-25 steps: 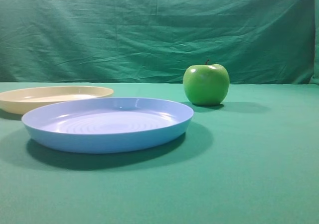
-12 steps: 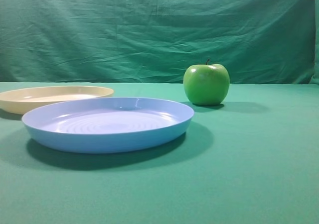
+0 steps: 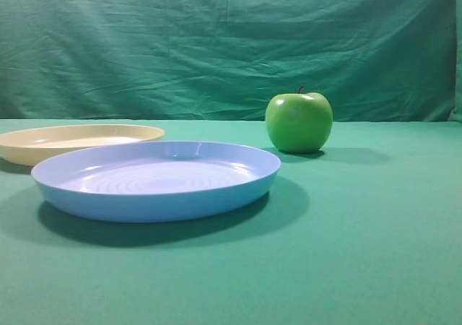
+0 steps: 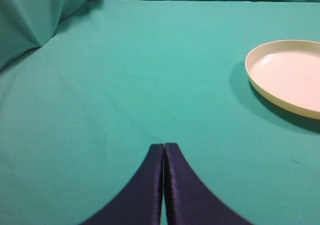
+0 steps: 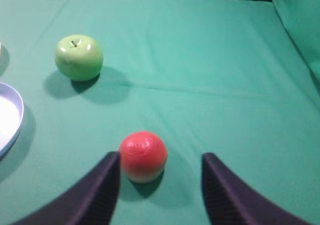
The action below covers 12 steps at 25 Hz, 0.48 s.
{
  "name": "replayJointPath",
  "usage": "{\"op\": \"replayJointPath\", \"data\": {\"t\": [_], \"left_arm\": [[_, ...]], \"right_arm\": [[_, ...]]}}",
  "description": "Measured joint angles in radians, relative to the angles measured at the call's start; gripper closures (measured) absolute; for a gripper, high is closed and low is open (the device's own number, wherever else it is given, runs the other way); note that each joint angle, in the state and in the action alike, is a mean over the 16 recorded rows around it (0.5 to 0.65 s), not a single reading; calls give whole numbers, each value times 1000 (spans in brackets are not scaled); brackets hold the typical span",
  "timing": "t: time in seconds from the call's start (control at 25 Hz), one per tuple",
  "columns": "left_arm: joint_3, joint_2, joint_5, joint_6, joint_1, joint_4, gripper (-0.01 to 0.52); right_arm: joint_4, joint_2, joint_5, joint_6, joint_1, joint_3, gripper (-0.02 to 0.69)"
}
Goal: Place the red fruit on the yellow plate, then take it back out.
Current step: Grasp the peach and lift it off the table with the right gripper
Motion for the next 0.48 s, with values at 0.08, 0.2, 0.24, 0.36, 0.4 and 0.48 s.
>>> {"op": "replayJointPath", "data": {"t": [0.08, 0.2, 0.24, 0.36, 0.4, 0.48], "left_arm": [[0, 0, 0, 0, 0, 0, 514], [0, 0, 0, 0, 0, 0, 514], [0, 0, 0, 0, 0, 0, 514], [0, 0, 0, 0, 0, 0, 514], [0, 0, 0, 0, 0, 0, 514], [0, 0, 0, 0, 0, 0, 514]], "right_arm": [[0, 24, 39, -14, 4, -7, 230], [0, 66, 76, -22, 17, -14, 124], [0, 81, 84, -23, 24, -15, 95], [0, 137, 98, -23, 47, -17, 36], [0, 159, 100, -24, 55, -17, 27], [-1, 210, 98, -24, 72, -17, 21]]}}
